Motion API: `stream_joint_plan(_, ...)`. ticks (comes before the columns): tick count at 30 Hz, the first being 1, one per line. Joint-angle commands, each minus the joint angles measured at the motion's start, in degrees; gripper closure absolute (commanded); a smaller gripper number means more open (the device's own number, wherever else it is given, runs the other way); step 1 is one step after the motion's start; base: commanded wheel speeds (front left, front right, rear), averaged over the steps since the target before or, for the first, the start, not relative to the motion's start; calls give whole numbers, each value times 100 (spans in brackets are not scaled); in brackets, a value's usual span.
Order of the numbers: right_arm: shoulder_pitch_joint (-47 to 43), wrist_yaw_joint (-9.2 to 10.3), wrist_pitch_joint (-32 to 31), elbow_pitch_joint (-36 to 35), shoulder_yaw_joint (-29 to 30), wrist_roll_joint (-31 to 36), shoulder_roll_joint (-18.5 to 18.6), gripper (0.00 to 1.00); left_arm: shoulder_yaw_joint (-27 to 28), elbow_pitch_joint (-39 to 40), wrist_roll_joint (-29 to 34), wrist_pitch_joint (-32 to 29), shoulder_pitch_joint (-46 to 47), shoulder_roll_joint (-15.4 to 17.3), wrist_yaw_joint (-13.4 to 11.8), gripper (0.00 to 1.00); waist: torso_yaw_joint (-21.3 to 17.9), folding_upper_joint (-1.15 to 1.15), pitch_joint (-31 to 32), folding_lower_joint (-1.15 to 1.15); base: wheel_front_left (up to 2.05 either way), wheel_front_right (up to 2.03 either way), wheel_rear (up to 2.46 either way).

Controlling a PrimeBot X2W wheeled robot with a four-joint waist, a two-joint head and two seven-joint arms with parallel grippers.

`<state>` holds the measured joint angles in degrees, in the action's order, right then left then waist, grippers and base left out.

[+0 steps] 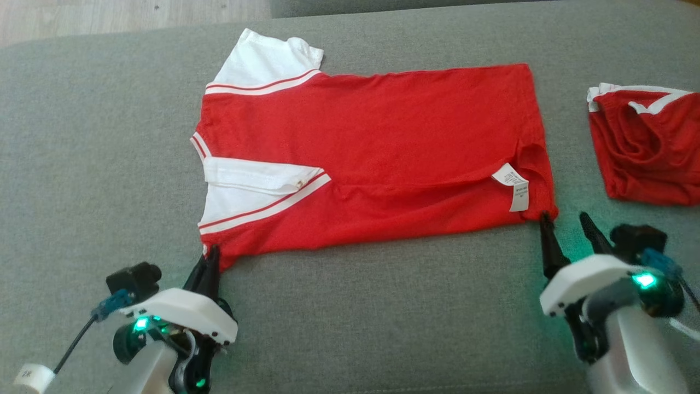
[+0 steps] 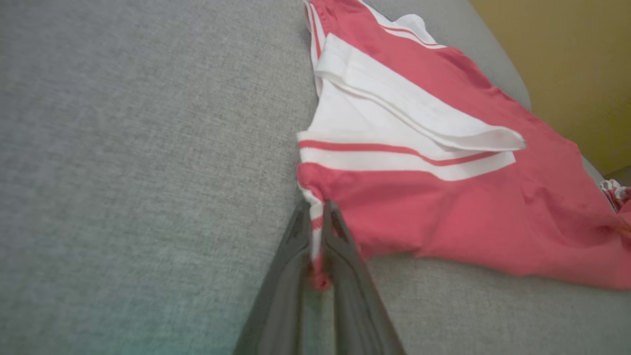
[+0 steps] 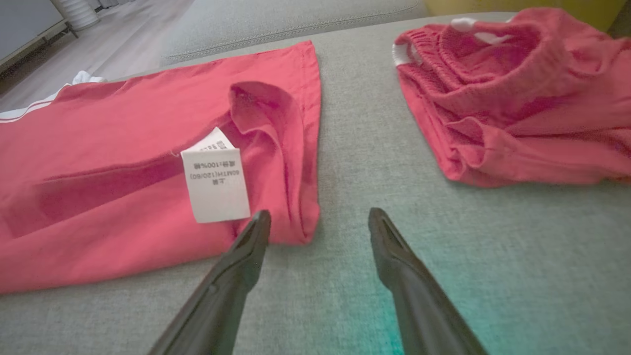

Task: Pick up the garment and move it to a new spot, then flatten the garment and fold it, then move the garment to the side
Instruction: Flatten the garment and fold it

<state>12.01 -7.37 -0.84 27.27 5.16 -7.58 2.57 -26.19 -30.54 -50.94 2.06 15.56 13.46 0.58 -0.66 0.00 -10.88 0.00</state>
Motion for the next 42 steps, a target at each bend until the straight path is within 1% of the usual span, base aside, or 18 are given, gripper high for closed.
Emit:
stream_joint_plan(1, 349, -12, 87, -45, -209, -64, 31, 0, 143, 64, -50, 31, 250, 57, 21, 100, 8, 0, -17, 0, 0, 0, 0)
stream_joint_plan(7, 779, -12, 36, 771, -303, -162, 31, 0, 140, -8, -14, 179, 331, 52, 78, 100, 88, 0, -44, 0, 0, 0, 0)
stream_joint_plan(8, 830, -12, 31, 888, -269, -134, 31, 24, 145, -5, -3, 219, 342, 57, 85, 100, 109, 0, -38, 0, 0, 0, 0)
stream_joint_plan(9, 874, -12, 39, 991, -240, -136, 31, 52, 146, 1, 8, 251, 350, 66, 95, 100, 129, 0, -27, 0, 0, 0, 0)
stream_joint_plan(10, 874, -12, 39, 991, -240, -136, 31, 52, 146, 1, 8, 251, 350, 66, 95, 100, 129, 0, -27, 0, 0, 0, 0)
stream_joint_plan(11, 917, -12, 40, 1085, -226, -178, 31, 65, 153, 21, 19, 291, 358, 80, 104, 100, 143, 0, -17, 0, 0, 0, 0)
stream_joint_plan(12, 960, -12, 40, 1160, -227, -255, 31, 95, 167, 50, 25, 332, 364, 97, 113, 100, 155, 0, -4, 0, 0, 0, 0)
stream_joint_plan(13, 1001, -12, 44, 1218, -238, -363, 31, 100, 177, 92, 37, 367, 370, 120, 118, 100, 164, 0, 13, 0, 0, 0, 0)
stream_joint_plan(16, 1106, -12, 24, 1295, -258, -657, 31, 100, 194, 295, 97, 448, 378, 221, 118, 100, 182, 0, 91, 0, 0, 0, 0)
stream_joint_plan(20, 1250, -12, -80, 1164, -209, -834, 31, 100, 238, 777, 177, 460, 367, 437, 64, 100, 165, 0, 219, 0, 0, 0, 0)
stream_joint_plan(23, 1287, -12, -341, 971, -159, -941, 31, 100, 276, 1260, 248, 388, 333, 646, -37, 100, 154, 0, 311, 0, 0, 0, 0)
stream_joint_plan(26, 1190, -12, -729, 746, -76, -1052, 31, 100, 280, 1817, 290, 237, 203, 816, -182, 100, 154, 0, 370, 0, 0, 0, 0)
stream_joint_plan(29, 915, -12, -1060, 447, -23, -1079, 31, 100, 208, 2355, 317, 23, -97, 967, -339, 100, 160, 0, 401, 0, 0, 0, 0)
stream_joint_plan(32, 521, -12, -1289, 61, 27, -1247, 31, 100, 198, 2831, 297, -105, -513, 1089, -550, 100, 160, 0, 413, 0, 0, 0, 0)
stream_joint_plan(35, 64, -12, -1465, -376, 70, -1526, 31, 100, 303, 3267, 219, -87, -972, 1184, -765, 100, 150, 0, 409, 0, 0, 0, 0)
stream_joint_plan(39, -642, -12, -1629, -1033, 225, -1650, 31, 100, 452, 3747, 71, -62, -1630, 1275, -1054, 100, 140, 0, 377, 0, 0, 0, 0)
stream_joint_plan(42, -867, -12, -1661, -1307, 258, -1677, 31, 100, 437, 3754, 49, -57, -1812, 1284, -1102, 100, 115, 0, 351, 0, 0, 0, 0)
